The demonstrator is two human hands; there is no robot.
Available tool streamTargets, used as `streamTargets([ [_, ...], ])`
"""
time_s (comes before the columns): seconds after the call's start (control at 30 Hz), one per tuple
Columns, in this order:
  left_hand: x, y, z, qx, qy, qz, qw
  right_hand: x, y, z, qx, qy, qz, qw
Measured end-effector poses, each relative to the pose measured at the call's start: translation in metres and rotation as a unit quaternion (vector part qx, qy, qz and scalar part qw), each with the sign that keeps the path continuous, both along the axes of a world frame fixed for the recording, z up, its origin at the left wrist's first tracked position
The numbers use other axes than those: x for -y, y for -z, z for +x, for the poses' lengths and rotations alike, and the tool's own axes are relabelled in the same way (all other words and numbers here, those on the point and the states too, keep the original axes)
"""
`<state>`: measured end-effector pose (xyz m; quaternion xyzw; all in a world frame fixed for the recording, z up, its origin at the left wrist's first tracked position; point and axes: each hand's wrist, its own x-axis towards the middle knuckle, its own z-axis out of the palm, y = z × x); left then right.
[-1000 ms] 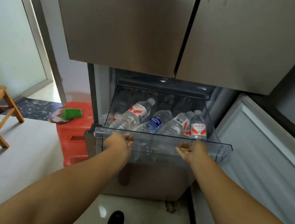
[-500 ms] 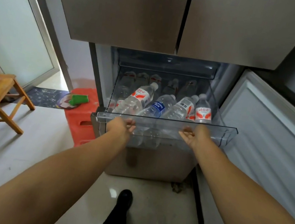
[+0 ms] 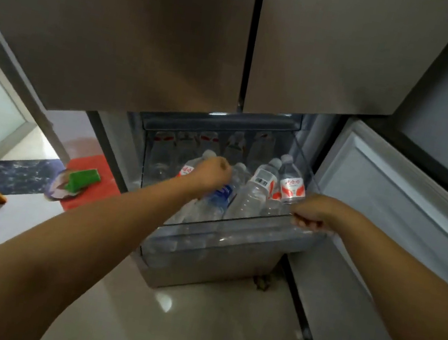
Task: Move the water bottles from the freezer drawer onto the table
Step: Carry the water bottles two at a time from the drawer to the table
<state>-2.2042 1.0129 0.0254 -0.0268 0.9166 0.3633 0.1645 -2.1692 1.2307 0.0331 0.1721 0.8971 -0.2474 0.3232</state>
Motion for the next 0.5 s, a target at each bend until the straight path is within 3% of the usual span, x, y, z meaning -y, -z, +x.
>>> streamTargets([
  [0.03,0.012,0.010,-0.007,-0.033,0.013,-0.087,0.996,0.008,-0.001,-0.009,-0.074,0.008,-0.009,0.997],
  [0.1,0.029,0.023,-0.013,-0.040,0.028,-0.177,0.983,0.031,0.002,-0.030,-0.196,0.044,-0.026,0.979],
  [0.13,0.034,0.029,-0.013,-0.040,0.034,-0.199,0.979,0.043,0.005,-0.038,-0.216,0.051,-0.023,0.975],
  [0.23,0.037,0.037,-0.018,-0.055,0.037,-0.240,0.968,0.074,0.032,-0.062,-0.153,0.084,-0.034,0.984],
  [0.33,0.045,0.048,-0.028,-0.028,0.025,-0.230,0.972,0.093,0.059,-0.073,-0.103,0.135,-0.016,0.985],
  [0.43,0.061,0.069,-0.029,0.054,-0.006,-0.121,0.991,0.101,0.074,-0.073,-0.084,0.192,-0.009,0.978],
  [0.5,0.067,0.076,-0.025,0.044,-0.009,-0.097,0.994,0.102,0.081,-0.073,-0.096,0.200,-0.011,0.975],
])
